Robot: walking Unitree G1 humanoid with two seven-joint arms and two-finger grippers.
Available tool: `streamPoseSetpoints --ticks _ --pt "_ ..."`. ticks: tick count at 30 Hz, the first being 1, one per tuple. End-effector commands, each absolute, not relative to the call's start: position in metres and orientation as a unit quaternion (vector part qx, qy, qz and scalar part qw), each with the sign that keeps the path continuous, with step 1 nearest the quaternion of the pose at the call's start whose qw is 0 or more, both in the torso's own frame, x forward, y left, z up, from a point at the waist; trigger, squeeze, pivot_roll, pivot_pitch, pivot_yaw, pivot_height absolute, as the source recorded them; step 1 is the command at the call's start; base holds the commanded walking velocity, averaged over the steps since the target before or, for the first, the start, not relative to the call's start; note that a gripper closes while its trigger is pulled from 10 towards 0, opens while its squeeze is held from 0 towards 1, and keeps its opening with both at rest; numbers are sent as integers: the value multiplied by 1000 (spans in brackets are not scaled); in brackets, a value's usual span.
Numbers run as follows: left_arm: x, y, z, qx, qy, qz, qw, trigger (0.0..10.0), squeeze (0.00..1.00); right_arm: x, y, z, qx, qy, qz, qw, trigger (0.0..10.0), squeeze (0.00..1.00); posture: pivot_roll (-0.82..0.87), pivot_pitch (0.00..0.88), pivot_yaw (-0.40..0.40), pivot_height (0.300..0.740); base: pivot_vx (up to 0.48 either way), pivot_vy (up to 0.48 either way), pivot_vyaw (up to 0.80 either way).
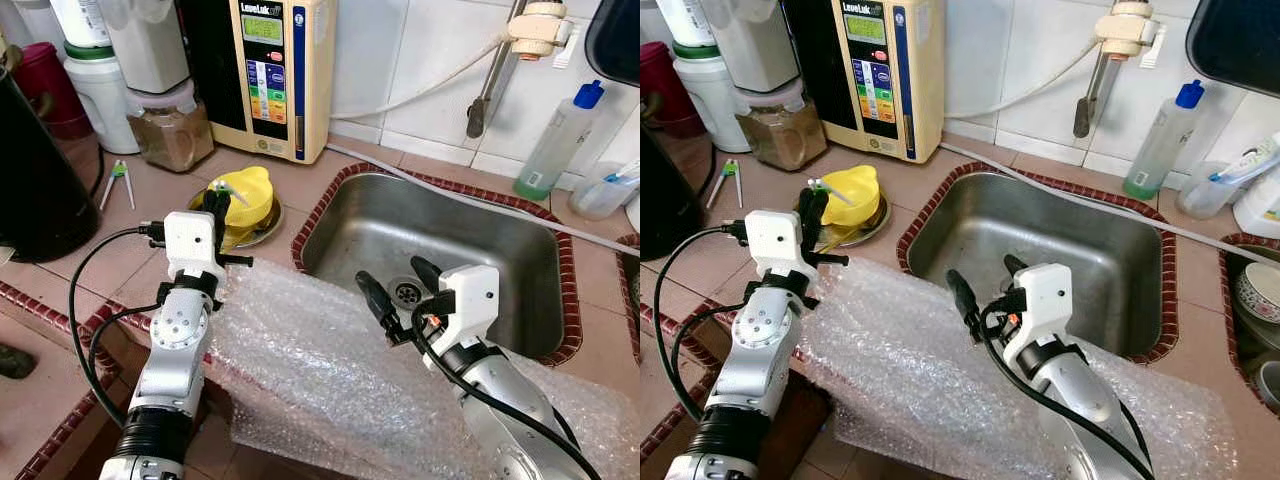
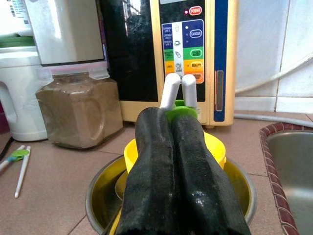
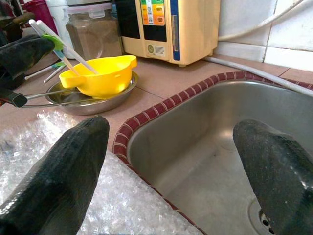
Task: Kitchen organization
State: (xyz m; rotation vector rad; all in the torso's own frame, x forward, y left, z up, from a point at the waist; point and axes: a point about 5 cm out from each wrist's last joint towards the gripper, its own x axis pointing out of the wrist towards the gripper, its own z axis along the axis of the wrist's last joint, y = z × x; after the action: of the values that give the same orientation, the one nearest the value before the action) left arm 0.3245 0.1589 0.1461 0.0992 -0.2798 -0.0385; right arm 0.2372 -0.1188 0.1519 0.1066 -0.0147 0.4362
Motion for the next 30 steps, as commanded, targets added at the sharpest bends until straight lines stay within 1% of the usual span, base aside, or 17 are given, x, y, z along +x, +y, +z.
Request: streamPoseSetpoints --ticks 1,5,6,7,8,18,22,30 --pt "325 160 148 56 -143 -16 988 0 0 238 -121 151 52 -6 212 976 10000 0 -62 27 -1 740 0 0 0" --pt "323 159 144 70 -136 -23 988 0 0 236 -120 149 50 -5 213 976 10000 0 -63 26 -3 740 0 0 0" --pt "322 158 143 66 -134 -27 988 10000 776 236 -120 149 48 -6 215 976 10000 0 -65 27 -2 740 0 0 0" --pt "322 158 142 62 -133 -30 989 10000 776 236 -120 149 46 -6 215 975 10000 0 -65 27 -2 740 0 0 0" --pt "322 156 141 52 -130 -38 989 10000 1000 236 -120 149 44 -6 216 975 10000 0 -66 26 -2 740 0 0 0" --pt "319 151 129 25 -105 -62 992 10000 1000 236 -120 148 45 -5 219 975 10000 0 -65 23 1 740 0 0 0" --pt "316 152 121 18 -89 -64 994 10000 1000 234 -117 148 58 -4 233 971 10000 0 -64 21 3 740 0 0 0" --pt "310 155 109 32 -73 -67 995 10000 1000 232 -115 147 70 -4 245 967 10000 0 -62 22 4 740 0 0 0"
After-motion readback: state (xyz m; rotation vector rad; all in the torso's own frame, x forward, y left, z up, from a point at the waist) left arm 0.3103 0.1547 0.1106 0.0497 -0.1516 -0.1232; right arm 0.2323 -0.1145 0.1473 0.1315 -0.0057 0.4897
